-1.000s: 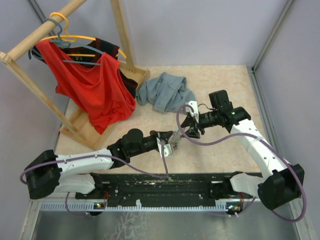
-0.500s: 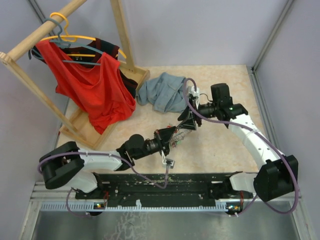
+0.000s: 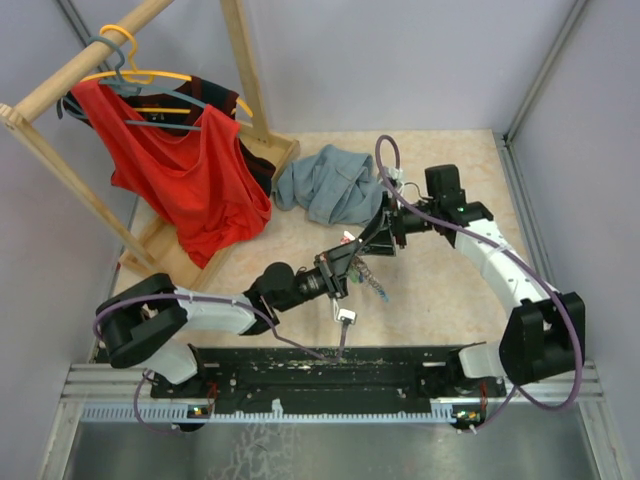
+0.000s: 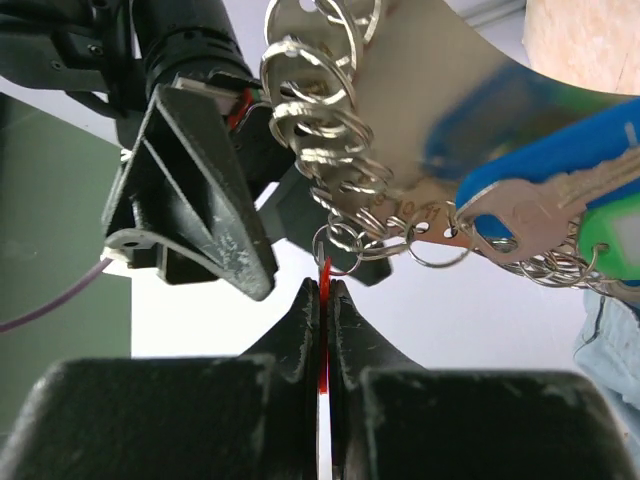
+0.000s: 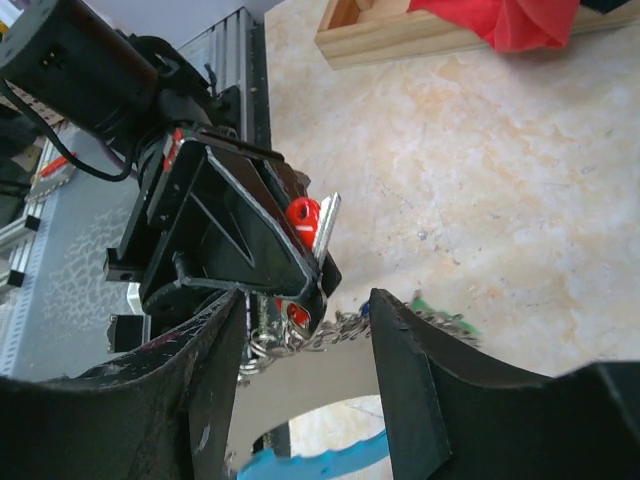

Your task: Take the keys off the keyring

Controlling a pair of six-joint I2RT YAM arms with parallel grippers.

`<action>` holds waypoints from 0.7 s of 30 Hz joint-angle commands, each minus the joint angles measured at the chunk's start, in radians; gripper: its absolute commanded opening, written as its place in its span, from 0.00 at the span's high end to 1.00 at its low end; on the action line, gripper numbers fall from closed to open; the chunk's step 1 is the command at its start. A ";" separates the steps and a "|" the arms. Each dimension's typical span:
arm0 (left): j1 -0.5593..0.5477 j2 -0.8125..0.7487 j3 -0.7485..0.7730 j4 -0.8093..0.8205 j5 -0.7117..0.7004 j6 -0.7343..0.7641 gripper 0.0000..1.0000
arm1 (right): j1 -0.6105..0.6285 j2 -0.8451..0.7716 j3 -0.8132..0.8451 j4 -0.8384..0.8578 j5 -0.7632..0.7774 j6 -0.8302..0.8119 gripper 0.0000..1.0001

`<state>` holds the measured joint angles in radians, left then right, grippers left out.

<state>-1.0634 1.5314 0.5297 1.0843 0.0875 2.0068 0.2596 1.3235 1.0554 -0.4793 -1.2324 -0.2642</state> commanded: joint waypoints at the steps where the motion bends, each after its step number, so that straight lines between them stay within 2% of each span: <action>1: 0.011 -0.027 0.036 0.076 0.007 0.080 1.00 | 0.000 0.046 0.063 -0.054 -0.069 -0.037 0.47; 5: 0.008 -0.021 0.036 0.061 0.019 0.089 1.00 | -0.004 0.042 0.036 0.095 -0.168 0.154 0.47; 8: 0.003 -0.016 0.039 0.054 0.030 0.096 1.00 | -0.003 0.019 -0.025 0.309 -0.172 0.351 0.47; 10: -0.003 -0.013 0.039 0.050 0.034 0.097 1.00 | -0.004 0.014 -0.047 0.381 -0.173 0.415 0.47; 16: -0.023 -0.005 0.046 0.034 0.042 0.110 1.00 | -0.004 0.052 -0.041 0.387 -0.169 0.450 0.48; 21: -0.033 -0.005 0.047 0.019 0.041 0.116 1.00 | 0.007 0.088 -0.019 0.335 -0.190 0.435 0.64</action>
<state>-1.0870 1.5314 0.5373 1.0607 0.1089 2.0735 0.2581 1.3880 1.0073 -0.1547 -1.3834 0.1566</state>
